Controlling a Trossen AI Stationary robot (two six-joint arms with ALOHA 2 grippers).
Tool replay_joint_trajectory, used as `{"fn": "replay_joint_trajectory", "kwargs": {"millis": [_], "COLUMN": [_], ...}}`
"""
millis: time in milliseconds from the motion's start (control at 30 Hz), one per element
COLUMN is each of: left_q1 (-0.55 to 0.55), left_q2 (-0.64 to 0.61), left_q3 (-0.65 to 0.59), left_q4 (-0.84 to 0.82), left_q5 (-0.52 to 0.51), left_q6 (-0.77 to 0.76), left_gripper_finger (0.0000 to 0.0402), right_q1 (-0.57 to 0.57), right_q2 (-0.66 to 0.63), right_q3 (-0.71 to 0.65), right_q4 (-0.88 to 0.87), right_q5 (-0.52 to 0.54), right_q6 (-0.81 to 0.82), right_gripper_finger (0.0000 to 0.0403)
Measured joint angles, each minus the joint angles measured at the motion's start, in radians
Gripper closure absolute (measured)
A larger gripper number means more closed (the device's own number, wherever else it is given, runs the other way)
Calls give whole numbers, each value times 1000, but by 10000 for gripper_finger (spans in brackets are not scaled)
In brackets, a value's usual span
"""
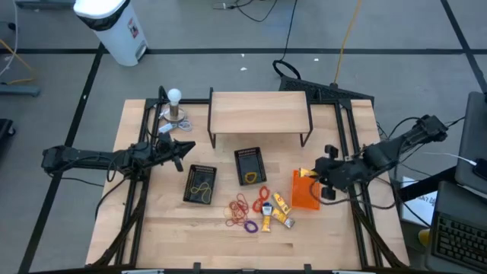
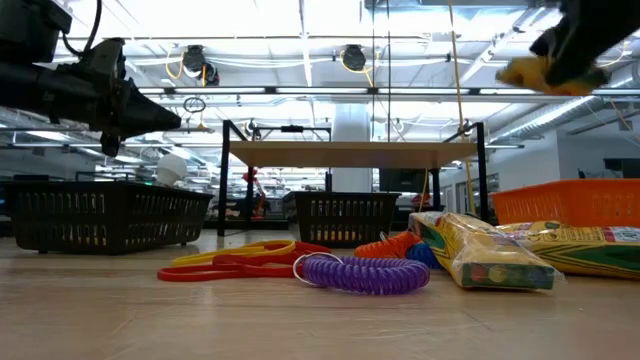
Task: Pick & Place Office Desk Supplies
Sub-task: Put the yellow crayon box into the orange bin
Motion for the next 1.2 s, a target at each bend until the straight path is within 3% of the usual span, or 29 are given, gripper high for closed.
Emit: {"fn": "replay_joint_trajectory", "kwargs": {"millis": [733, 1200], "left_q1": [0, 0], "left_q2": [0, 0], "left_q3": [0, 0], "left_q4": [-2, -2], "left_q5": [0, -16], "left_q6": [7, 14], "left_gripper_finger": [378, 378], "right_q1": [-67, -104], "right_q2": [223, 263], "right_q3": [-284, -350], "right_q4": [404, 425], "right_q5": [-207, -247], "right_q6": [138, 97], "right_gripper_finger": [339, 326]}}
